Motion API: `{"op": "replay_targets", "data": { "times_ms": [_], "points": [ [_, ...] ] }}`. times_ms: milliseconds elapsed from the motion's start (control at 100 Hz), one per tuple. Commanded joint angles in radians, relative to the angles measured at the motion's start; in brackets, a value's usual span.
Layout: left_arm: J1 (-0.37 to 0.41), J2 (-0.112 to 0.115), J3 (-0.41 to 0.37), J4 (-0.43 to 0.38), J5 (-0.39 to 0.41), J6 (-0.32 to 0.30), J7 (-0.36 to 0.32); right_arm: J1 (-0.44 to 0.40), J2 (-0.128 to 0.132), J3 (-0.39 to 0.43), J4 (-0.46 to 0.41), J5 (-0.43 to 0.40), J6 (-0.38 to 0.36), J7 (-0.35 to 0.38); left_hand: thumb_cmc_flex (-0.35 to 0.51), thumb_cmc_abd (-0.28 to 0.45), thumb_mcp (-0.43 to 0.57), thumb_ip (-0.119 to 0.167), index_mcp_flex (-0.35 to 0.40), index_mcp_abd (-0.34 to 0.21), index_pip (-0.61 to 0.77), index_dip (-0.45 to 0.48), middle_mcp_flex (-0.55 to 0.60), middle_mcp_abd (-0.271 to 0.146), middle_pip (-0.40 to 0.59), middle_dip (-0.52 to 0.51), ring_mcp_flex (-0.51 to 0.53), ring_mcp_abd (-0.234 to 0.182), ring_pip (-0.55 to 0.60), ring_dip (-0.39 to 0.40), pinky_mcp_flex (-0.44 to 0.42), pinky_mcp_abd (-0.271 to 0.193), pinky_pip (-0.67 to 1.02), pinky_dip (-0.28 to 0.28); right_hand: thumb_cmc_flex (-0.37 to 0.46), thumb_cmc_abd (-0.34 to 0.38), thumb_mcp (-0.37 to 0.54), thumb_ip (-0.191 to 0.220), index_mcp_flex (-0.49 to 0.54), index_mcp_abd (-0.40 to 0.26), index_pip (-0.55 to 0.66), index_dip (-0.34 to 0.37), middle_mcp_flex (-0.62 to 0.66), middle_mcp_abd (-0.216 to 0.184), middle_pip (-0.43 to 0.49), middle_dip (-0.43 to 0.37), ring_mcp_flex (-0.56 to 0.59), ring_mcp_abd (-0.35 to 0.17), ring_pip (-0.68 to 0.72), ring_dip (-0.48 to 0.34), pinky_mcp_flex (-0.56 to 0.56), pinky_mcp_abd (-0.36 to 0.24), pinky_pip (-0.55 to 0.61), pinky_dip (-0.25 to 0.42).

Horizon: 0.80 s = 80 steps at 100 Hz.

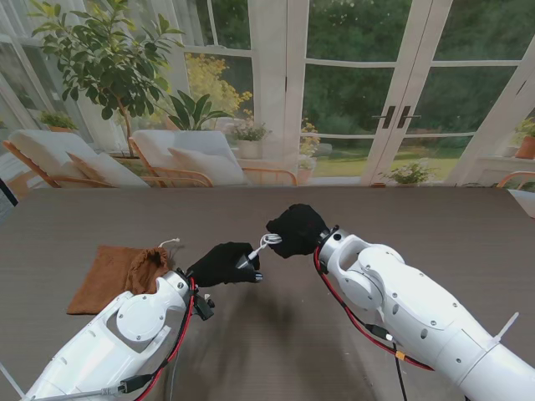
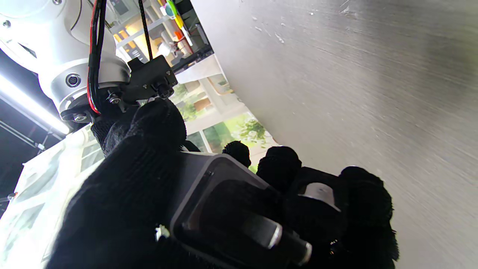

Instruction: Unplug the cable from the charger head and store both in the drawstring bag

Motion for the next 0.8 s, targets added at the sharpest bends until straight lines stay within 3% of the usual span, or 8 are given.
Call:
{"op": "replay_targets", "data": {
  "times_ms": [0, 110, 320, 450, 640, 730, 790],
  "points": [
    [0.005, 0.001, -0.002, -0.008, -0.001, 0.008, -0.025, -0.006, -0.012, 0.001, 0.016, 0.024, 0.002, -0.004, 0.347, 0.211, 0.094, 0.013, 0.071, -0.086, 0.07, 0.005, 0.076, -0.027, 0.003, 0.002, 0.011, 0.015, 0.048, 0.008, -0.035, -0.06, 0.031, 0.033, -0.016, 0.016, 0.093, 0.053, 0.181, 0.095, 0.143, 0.037, 0.034, 0.196, 0.087, 0.01, -0.01, -0.057, 0.086, 0.027, 0.575, -0.025, 0.234, 0.056],
    [0.009, 0.003, -0.004, -0.014, 0.005, 0.019, -0.031, -0.024, -0.023, 0.013, 0.018, 0.069, 0.035, -0.003, 0.35, 0.213, 0.089, 0.014, 0.069, -0.083, 0.07, 0.004, 0.076, -0.027, 0.003, 0.001, 0.012, 0.012, 0.051, 0.01, -0.033, -0.061, 0.031, 0.035, -0.022, -0.019, 0.144, 0.069, 0.241, 0.092, 0.15, 0.042, 0.035, 0.213, 0.1, 0.005, -0.011, -0.04, 0.09, 0.037, 0.576, -0.007, 0.234, 0.075],
    [0.011, 0.004, -0.002, -0.014, 0.002, 0.034, -0.041, -0.07, -0.061, 0.048, 0.016, 0.244, 0.132, 0.015, 0.353, 0.215, 0.081, 0.017, 0.067, -0.079, 0.07, 0.003, 0.074, -0.024, 0.006, 0.002, 0.011, 0.011, 0.054, 0.011, -0.034, -0.061, 0.032, 0.038, -0.01, -0.07, 0.19, 0.079, 0.29, 0.106, 0.124, 0.057, 0.034, 0.257, 0.115, -0.003, -0.014, 0.016, 0.099, 0.052, 0.576, 0.032, 0.234, 0.1],
    [0.014, 0.005, -0.002, -0.018, 0.002, 0.043, -0.045, -0.079, -0.074, 0.058, 0.021, 0.297, 0.147, 0.016, 0.355, 0.217, 0.077, 0.018, 0.065, -0.078, 0.068, 0.001, 0.072, -0.022, 0.006, 0.001, 0.012, 0.011, 0.054, 0.011, -0.035, -0.061, 0.03, 0.04, -0.007, -0.088, 0.203, 0.077, 0.308, 0.11, 0.105, 0.065, 0.034, 0.278, 0.121, -0.005, -0.016, 0.041, 0.103, 0.057, 0.576, 0.057, 0.234, 0.113],
    [0.015, 0.005, -0.004, -0.022, -0.002, 0.051, -0.046, -0.06, -0.056, 0.049, 0.023, 0.245, 0.115, 0.04, 0.358, 0.22, 0.071, 0.02, 0.063, -0.074, 0.065, -0.003, 0.069, -0.021, 0.007, 0.001, 0.009, 0.012, 0.053, 0.012, -0.037, -0.06, 0.029, 0.042, -0.017, 0.002, 0.077, 0.069, 0.165, 0.022, 0.015, 0.078, 0.033, 0.215, 0.064, -0.015, -0.009, -0.06, 0.08, 0.028, 0.573, -0.009, 0.234, 0.048],
    [0.015, 0.006, -0.005, -0.023, -0.003, 0.052, -0.049, -0.033, -0.04, 0.032, 0.032, 0.193, 0.078, 0.067, 0.358, 0.221, 0.068, 0.02, 0.062, -0.074, 0.064, -0.004, 0.068, -0.021, 0.007, 0.0, 0.008, 0.013, 0.052, 0.012, -0.038, -0.059, 0.028, 0.042, -0.01, 0.003, 0.034, 0.012, 0.057, -0.029, -0.011, -0.028, 0.032, 0.169, -0.016, -0.029, -0.006, -0.102, 0.066, -0.004, 0.565, -0.027, 0.224, -0.016],
    [0.016, 0.007, -0.007, -0.025, -0.003, 0.055, -0.052, -0.014, -0.031, 0.02, 0.041, 0.159, 0.048, 0.074, 0.36, 0.222, 0.065, 0.022, 0.061, -0.072, 0.063, -0.005, 0.064, -0.021, 0.006, 0.0, 0.007, 0.013, 0.052, 0.012, -0.038, -0.059, 0.027, 0.043, -0.009, 0.014, 0.006, -0.008, 0.008, -0.046, -0.01, -0.055, 0.031, 0.144, -0.048, -0.034, -0.005, -0.106, 0.059, -0.025, 0.562, -0.026, 0.205, -0.03]
  ]
}}
